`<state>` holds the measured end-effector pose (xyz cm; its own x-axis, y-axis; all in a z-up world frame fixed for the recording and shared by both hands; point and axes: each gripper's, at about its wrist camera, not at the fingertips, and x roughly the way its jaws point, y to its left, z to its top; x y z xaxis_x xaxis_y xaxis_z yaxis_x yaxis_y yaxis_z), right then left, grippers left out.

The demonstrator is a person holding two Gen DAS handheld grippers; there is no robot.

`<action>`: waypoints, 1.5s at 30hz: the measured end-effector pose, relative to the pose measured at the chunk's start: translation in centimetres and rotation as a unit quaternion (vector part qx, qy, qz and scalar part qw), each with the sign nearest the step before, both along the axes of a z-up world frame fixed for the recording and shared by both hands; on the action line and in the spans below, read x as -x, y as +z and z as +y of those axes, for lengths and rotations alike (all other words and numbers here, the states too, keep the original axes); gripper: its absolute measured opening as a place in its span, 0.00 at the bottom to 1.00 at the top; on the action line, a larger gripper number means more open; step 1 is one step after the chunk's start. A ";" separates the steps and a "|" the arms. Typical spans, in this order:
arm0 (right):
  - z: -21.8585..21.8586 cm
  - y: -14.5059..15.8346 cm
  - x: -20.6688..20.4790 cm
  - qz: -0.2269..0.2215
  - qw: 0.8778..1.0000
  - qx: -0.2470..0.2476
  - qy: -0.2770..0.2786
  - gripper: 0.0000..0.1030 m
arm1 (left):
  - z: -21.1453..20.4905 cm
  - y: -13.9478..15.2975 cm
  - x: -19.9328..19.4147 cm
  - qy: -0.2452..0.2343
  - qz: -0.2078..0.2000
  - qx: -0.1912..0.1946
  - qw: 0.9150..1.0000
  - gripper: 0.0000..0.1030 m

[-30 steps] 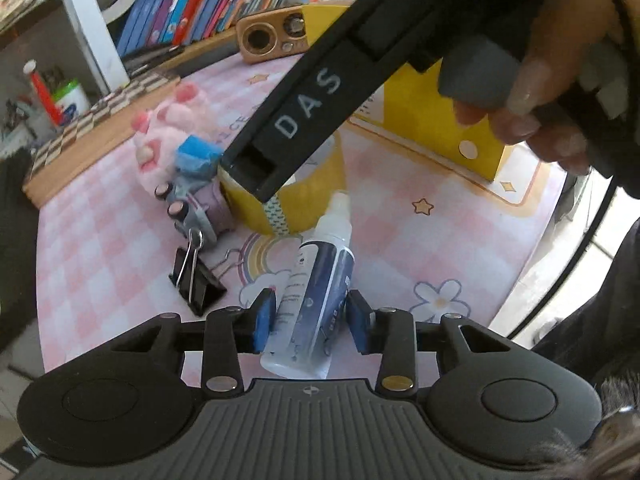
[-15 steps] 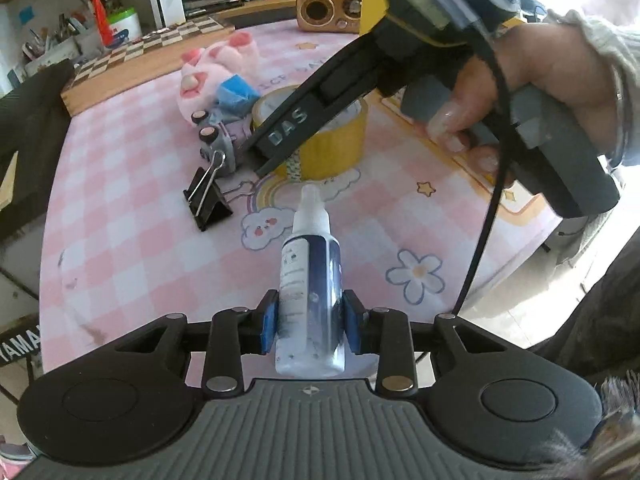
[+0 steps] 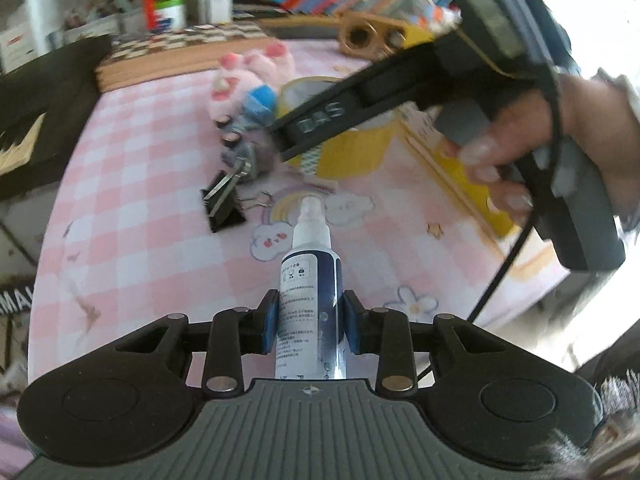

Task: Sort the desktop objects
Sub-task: 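Lift the spray bottle with the left tool while the right tool lifts the tape roll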

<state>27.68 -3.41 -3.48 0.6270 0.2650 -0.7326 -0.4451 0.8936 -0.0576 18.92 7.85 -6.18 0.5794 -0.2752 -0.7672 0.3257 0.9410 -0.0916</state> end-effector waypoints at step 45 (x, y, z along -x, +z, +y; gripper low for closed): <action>-10.3 6.7 20.5 -0.028 0.995 -0.076 -0.064 0.88 | 0.6 7.4 15.0 0.083 -0.083 0.134 0.984 0.29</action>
<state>7.20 -13.76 3.23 0.7015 0.2861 -0.6527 -0.3276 0.9428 0.0611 3.91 8.41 1.17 0.7448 -0.3458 -0.5708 0.2015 0.9319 -0.3016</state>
